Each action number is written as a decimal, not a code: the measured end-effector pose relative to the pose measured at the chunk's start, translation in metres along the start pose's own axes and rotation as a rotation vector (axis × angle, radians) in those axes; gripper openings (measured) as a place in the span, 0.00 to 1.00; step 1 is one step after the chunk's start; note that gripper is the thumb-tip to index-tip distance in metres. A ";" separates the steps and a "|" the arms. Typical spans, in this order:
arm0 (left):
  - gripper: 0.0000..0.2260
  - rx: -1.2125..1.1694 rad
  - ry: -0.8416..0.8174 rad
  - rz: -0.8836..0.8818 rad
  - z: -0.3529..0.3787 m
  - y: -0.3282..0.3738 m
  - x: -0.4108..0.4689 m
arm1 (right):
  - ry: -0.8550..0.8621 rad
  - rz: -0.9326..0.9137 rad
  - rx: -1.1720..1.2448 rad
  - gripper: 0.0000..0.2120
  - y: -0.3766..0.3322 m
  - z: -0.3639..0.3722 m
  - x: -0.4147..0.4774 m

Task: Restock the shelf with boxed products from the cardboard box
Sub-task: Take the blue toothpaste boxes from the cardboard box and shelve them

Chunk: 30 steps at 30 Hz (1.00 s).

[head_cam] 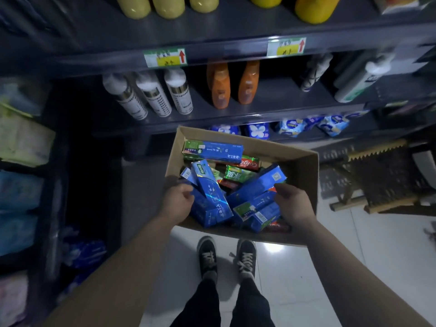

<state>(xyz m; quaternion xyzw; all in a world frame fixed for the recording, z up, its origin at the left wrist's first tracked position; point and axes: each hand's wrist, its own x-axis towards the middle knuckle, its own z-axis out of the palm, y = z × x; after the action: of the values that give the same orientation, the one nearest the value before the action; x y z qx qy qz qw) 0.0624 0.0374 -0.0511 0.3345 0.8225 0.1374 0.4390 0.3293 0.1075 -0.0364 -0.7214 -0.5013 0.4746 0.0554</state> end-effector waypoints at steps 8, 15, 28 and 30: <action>0.19 0.154 -0.015 0.025 0.009 -0.027 0.018 | -0.063 -0.030 -0.105 0.17 0.026 0.016 0.013; 0.17 0.131 -0.129 -0.208 0.024 -0.012 0.011 | -0.101 -0.005 -0.088 0.17 0.033 0.026 0.012; 0.18 -0.590 -0.306 -0.562 0.036 -0.001 0.022 | -0.135 -0.004 0.002 0.18 0.021 0.040 0.011; 0.11 -0.646 -0.347 -0.608 0.016 0.000 0.013 | -0.144 -0.013 -0.004 0.18 0.016 0.039 0.008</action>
<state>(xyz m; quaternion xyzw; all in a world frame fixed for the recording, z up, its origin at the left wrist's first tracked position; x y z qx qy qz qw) 0.0701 0.0448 -0.0683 -0.0571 0.7127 0.1933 0.6719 0.3112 0.0907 -0.0719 -0.6820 -0.5095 0.5242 0.0209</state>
